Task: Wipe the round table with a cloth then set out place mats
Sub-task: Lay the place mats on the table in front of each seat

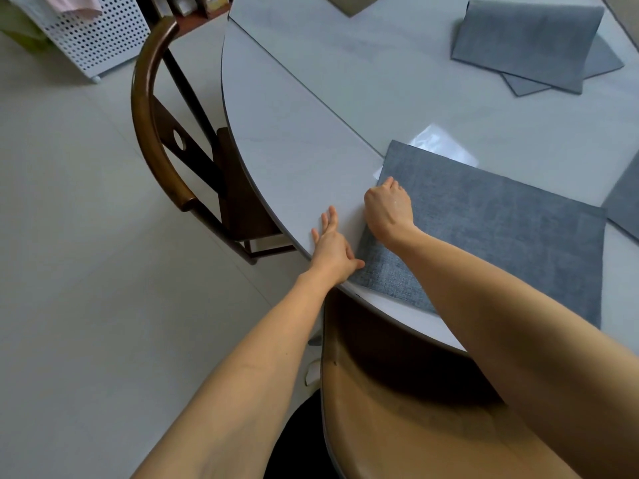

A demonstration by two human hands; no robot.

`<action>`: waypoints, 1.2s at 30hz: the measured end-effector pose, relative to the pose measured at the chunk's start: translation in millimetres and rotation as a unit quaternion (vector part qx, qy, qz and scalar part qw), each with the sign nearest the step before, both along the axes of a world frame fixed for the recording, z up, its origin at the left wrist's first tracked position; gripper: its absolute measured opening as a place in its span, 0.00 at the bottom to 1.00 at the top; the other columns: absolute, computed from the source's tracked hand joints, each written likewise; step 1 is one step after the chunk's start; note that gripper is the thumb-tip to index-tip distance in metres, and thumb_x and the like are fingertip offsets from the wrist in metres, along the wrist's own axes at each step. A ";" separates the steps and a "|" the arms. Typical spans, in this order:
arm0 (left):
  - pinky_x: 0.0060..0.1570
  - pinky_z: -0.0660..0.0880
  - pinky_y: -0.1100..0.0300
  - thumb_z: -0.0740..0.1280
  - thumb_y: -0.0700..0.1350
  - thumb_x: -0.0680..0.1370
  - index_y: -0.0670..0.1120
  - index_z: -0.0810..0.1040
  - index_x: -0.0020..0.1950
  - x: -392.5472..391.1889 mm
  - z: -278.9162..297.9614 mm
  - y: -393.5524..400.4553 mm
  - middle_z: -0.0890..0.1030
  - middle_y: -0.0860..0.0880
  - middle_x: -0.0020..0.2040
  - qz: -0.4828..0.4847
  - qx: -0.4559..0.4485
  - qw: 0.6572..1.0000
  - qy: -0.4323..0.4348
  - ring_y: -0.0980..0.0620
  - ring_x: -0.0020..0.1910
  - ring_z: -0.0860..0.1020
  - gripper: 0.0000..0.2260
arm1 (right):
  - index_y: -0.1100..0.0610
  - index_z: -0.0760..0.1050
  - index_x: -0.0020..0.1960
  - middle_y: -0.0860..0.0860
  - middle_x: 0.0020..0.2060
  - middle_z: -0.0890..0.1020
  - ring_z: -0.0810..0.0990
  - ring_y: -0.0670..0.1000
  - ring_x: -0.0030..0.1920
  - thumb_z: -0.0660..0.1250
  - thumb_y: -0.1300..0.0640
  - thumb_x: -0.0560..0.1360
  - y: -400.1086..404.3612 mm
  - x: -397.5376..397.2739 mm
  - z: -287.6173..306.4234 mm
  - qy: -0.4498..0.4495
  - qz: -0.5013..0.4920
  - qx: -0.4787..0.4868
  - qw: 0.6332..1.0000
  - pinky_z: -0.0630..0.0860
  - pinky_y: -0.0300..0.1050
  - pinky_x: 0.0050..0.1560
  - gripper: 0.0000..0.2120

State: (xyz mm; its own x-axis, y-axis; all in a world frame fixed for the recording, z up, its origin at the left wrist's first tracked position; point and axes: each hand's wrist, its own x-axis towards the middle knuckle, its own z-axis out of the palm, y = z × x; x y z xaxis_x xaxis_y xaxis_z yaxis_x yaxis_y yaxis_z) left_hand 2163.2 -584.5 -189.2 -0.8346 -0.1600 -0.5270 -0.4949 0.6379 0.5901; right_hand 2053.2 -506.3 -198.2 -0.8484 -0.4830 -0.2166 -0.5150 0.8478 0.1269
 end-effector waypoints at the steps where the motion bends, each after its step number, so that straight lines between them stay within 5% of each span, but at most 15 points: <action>1: 0.74 0.37 0.52 0.73 0.44 0.74 0.46 0.72 0.28 0.2 -0.7 0.6 0.39 0.46 0.79 -0.002 -0.007 1.000 0.002 0.49 0.77 0.39 0.16 | 0.70 0.76 0.53 0.68 0.55 0.75 0.74 0.63 0.56 0.58 0.70 0.75 0.8 -0.2 -0.4 -0.007 -0.005 -0.013 1.000 0.71 0.53 0.57 0.11; 3: 0.75 0.38 0.51 0.73 0.45 0.74 0.44 0.76 0.32 -0.9 -1.5 1.4 0.39 0.45 0.79 -0.005 -0.024 1.000 0.001 0.49 0.78 0.40 0.13 | 0.68 0.72 0.58 0.68 0.59 0.73 0.71 0.64 0.60 0.57 0.63 0.78 3.6 -0.6 -3.2 -0.028 -0.023 -0.071 0.997 0.70 0.54 0.58 0.12; 5: 0.76 0.42 0.51 0.73 0.49 0.73 0.39 0.81 0.46 -3.1 -3.4 0.9 0.41 0.44 0.79 -0.014 -0.059 0.998 -0.012 0.48 0.78 0.42 0.13 | 0.66 0.66 0.65 0.65 0.64 0.70 0.67 0.63 0.66 0.58 0.56 0.79 8.8 3.1 -8.0 -0.065 -0.052 -0.165 0.983 0.69 0.55 0.63 0.18; 7: 0.75 0.48 0.50 0.74 0.52 0.72 0.35 0.73 0.64 -1.5 -4.9 -0.2 0.45 0.42 0.79 -0.025 -0.097 0.995 -0.006 0.47 0.78 0.46 0.29 | 0.64 0.59 0.73 0.61 0.75 0.60 0.56 0.59 0.76 0.57 0.53 0.80 20.1 13.5 -13.1 -0.073 -0.074 -0.228 0.968 0.55 0.56 0.75 0.25; 10: 0.74 0.47 0.45 0.69 0.58 0.74 0.47 0.52 0.78 7.0 -5.4 -0.2 0.43 0.38 0.78 -0.077 -0.132 0.988 0.028 0.41 0.78 0.44 0.40 | 0.57 0.45 0.79 0.53 0.79 0.43 0.40 0.53 0.78 0.53 0.47 0.82 46.0 29.7 -21.4 -0.070 -0.075 -0.188 0.977 0.35 0.51 0.75 0.32; 13: 0.74 0.44 0.42 0.58 0.64 0.78 0.57 0.39 0.78 10.5 -6.6 0.3 0.36 0.38 0.77 -0.166 -0.238 0.956 -0.043 0.37 0.77 0.39 0.37 | 0.52 0.43 0.79 0.51 0.79 0.42 0.39 0.52 0.78 0.51 0.44 0.82 63.6 24.7 -23.2 -0.176 -0.028 -0.147 0.973 0.36 0.51 0.75 0.31; 19: 0.72 0.47 0.36 0.60 0.52 0.81 0.48 0.57 0.77 -26.0 28.1 47.3 0.51 0.39 0.78 -0.224 -0.375 0.896 -0.081 0.36 0.76 0.49 0.26 | 0.62 0.67 0.71 0.59 0.73 0.66 0.61 0.57 0.75 0.59 0.55 0.81 145.0 21.0 -1.5 -0.114 -0.172 -0.301 0.931 0.50 0.53 0.75 0.20; 24: 0.74 0.49 0.40 0.61 0.56 0.80 0.47 0.53 0.78 -49.0 41.4 153.8 0.48 0.42 0.79 -0.318 -0.264 0.911 -0.003 0.40 0.77 0.45 0.31 | 0.66 0.73 0.63 0.63 0.61 0.76 0.74 0.62 0.62 0.64 0.60 0.77 274.7 24.2 15.2 -0.054 -0.330 -0.318 0.887 0.64 0.52 0.66 0.16; 28: 0.73 0.49 0.36 0.63 0.58 0.79 0.49 0.48 0.79 -57.4 39.3 238.6 0.42 0.44 0.79 -0.371 -0.227 0.900 0.034 0.40 0.77 0.42 0.35 | 0.63 0.70 0.68 0.62 0.66 0.72 0.70 0.62 0.66 0.67 0.55 0.76 369.6 29.2 24.9 -0.053 -0.320 -0.258 0.910 0.65 0.53 0.67 0.23; 33: 0.67 0.46 0.28 0.64 0.66 0.73 0.51 0.37 0.79 -58.8 28.2 322.7 0.35 0.46 0.78 -0.379 -0.217 0.899 -0.025 0.39 0.76 0.35 0.47 | 0.53 0.58 0.77 0.56 0.78 0.53 0.50 0.56 0.78 0.70 0.46 0.74 429.3 49.3 13.3 -0.185 -0.213 -0.187 0.941 0.51 0.52 0.76 0.37; 36: 0.66 0.47 0.26 0.67 0.69 0.69 0.51 0.34 0.78 -55.6 20.2 354.9 0.30 0.45 0.76 -0.352 -0.206 0.911 -0.063 0.36 0.74 0.33 0.53 | 0.54 0.63 0.74 0.55 0.78 0.52 0.49 0.56 0.78 0.72 0.48 0.72 444.0 50.0 9.0 -0.183 -0.213 -0.224 0.933 0.51 0.53 0.76 0.35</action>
